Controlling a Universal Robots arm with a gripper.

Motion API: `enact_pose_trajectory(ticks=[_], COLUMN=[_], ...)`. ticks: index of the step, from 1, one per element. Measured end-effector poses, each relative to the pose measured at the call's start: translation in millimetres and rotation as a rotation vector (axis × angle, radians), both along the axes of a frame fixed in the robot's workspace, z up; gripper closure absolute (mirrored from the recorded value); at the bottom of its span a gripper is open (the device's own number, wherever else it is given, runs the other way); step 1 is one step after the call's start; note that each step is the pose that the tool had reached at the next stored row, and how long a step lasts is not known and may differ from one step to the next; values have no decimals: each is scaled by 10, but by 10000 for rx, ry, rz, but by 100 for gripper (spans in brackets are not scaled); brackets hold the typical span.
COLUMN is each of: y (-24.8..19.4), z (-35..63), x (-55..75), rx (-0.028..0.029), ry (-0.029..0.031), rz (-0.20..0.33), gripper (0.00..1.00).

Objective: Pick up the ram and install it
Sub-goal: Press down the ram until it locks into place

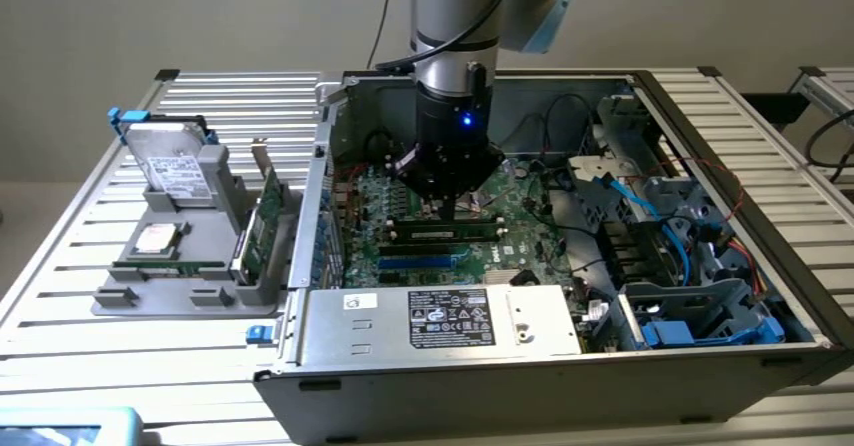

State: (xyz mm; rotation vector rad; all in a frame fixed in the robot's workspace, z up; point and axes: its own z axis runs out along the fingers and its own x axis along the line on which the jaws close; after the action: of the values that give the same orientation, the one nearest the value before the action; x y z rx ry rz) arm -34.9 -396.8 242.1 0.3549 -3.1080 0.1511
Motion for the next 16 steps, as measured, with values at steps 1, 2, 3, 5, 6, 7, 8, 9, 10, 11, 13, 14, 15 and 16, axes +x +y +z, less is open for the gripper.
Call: enact_pose_trajectory(ticks=[1, 2, 3, 5, 6, 7, 8, 9, 10, 11, 13, 14, 15, 16], y=[0, 0, 0, 0, 0, 0, 0, 0, 0, 0, 0, -1, 0, 0], z=[0, 0, 0, 0, 0, 0, 0, 0, 0, 0, 1, 1, 0, 0], x=[0, 0, 0, 0, 0, 0, 0, 0, 1, 1, 0, 0, 0, 0], rx=[0, 0, 0, 0, 0, 1, 1, 0, -2, -3, -9, -15, -30, -40], ry=[-17, -34, -54, -109, -138, -168, -197, -221, -240, -251, -273, -281, -289, -290], rz=[-90, -182, -273, -436, -515, -595, -678, -753, -835, -912, -1076, -1146, -1205, -1220], gripper=[89, 89, 89, 89, 89, 89, 89, 89, 89, 89, 89, 89, 89, 89])
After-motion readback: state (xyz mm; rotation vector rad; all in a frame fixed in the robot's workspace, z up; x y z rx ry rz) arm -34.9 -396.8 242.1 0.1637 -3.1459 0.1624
